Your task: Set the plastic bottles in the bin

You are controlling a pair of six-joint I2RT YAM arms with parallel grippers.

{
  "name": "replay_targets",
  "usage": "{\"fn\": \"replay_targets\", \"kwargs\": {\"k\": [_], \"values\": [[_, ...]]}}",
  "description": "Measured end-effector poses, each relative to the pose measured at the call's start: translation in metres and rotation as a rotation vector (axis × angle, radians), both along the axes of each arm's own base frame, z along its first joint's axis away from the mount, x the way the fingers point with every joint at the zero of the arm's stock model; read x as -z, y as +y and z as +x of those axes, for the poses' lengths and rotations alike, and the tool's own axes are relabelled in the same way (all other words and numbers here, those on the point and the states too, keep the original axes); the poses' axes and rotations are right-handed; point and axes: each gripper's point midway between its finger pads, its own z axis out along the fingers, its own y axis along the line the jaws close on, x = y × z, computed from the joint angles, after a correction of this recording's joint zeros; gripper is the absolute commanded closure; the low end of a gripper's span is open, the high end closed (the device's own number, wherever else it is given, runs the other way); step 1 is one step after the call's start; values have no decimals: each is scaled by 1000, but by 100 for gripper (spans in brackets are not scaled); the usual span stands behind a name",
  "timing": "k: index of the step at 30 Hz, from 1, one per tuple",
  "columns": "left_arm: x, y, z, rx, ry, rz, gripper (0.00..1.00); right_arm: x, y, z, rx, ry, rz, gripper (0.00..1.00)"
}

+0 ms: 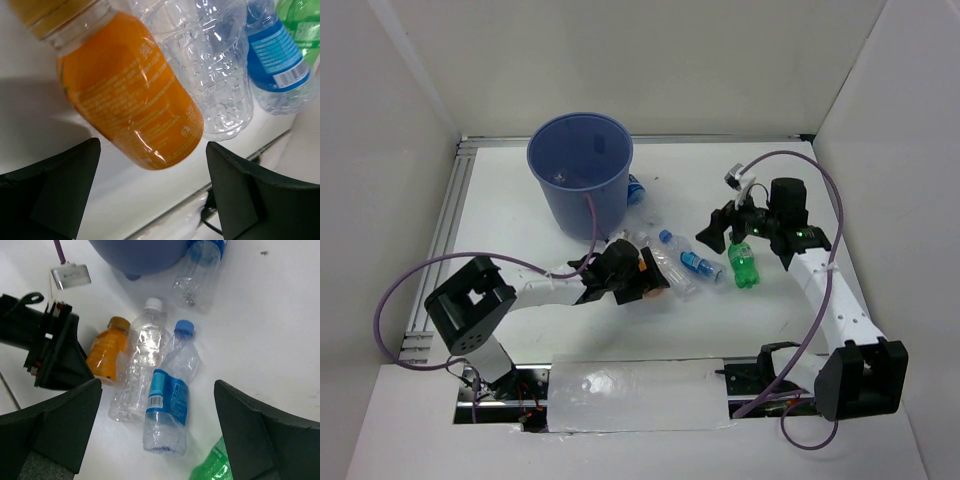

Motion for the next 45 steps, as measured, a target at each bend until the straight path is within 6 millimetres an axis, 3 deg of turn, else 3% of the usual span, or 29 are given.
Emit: {"fn": "replay_targets", "kwargs": {"k": [7,13,20,23,27,28,31,35,37,39,41,43,45], "values": [[-25,2,-4,-124,43,-54,1,13,-10,-13,13,34,13,0],[-28,5,8,-231,58,-23,1,16,-17,-14,27,46,22,0],[-3,13,17,-306,86,64,1,16,-29,-22,63,44,32,0],[5,13,19,-315,103,105,6,20,-36,-26,86,57,35,0],[7,13,24,-323,102,120,29,27,-45,-29,122,80,38,5],[8,13,24,-324,101,123,42,28,-47,-29,131,87,40,8],[6,12,25,-308,87,126,63,28,-53,-27,160,98,48,9],[6,17,19,-268,71,154,82,31,-61,-26,197,112,52,9],[2,20,10,-222,52,180,89,32,-67,-25,220,119,53,4],[-7,20,-2,-141,10,213,91,34,-72,-24,239,124,53,1],[-37,8,-21,-44,-59,184,94,37,-76,-22,260,139,52,1],[-76,-4,-34,55,-155,146,94,45,-80,-20,279,171,50,3],[-126,-13,-38,123,-269,89,96,57,-83,-17,295,216,46,12]]}}
